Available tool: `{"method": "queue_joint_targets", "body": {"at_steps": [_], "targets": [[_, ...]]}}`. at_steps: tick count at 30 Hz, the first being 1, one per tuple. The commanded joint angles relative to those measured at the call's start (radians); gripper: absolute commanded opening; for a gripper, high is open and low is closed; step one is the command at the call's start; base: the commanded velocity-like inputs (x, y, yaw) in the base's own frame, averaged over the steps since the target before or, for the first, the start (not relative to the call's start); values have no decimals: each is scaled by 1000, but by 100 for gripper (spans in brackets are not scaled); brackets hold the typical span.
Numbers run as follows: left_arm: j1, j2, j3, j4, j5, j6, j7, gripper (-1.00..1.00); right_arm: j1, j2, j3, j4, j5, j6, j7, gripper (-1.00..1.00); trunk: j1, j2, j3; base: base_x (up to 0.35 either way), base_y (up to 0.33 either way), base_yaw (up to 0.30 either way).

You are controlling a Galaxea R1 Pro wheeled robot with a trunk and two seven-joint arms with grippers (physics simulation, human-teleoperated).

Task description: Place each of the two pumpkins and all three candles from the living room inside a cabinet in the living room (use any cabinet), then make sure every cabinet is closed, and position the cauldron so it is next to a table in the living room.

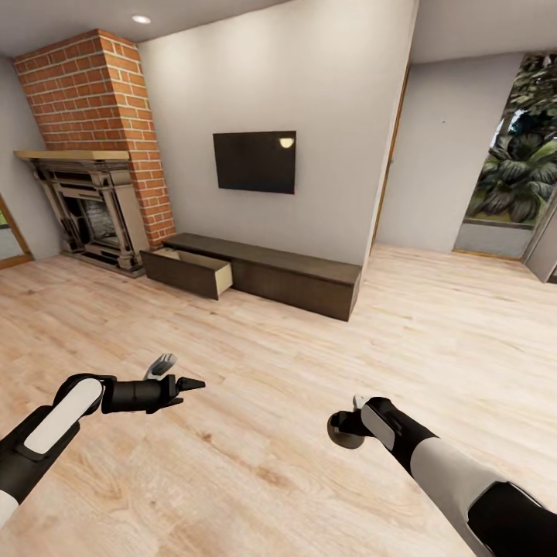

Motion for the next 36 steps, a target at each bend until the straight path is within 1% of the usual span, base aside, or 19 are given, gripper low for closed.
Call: {"method": "queue_joint_targets", "body": {"at_steps": [1,32,36], "targets": [[-1,1,-1,0,-7,1,-8,100,-1,-1,7,-3,-12,2,-9,-100,1,-1,-1,317,-4,0],[-1,1,-1,0,-7,1,-8,100,-1,0,9,-3,-9,-3,-9,-100,1,-1,-1,324,0,0],[-1,1,-1,1,-7,1,-8,100,-1,0,8,-3,-9,-14,-10,-100,1,-1,-1,334,0,0]]}}
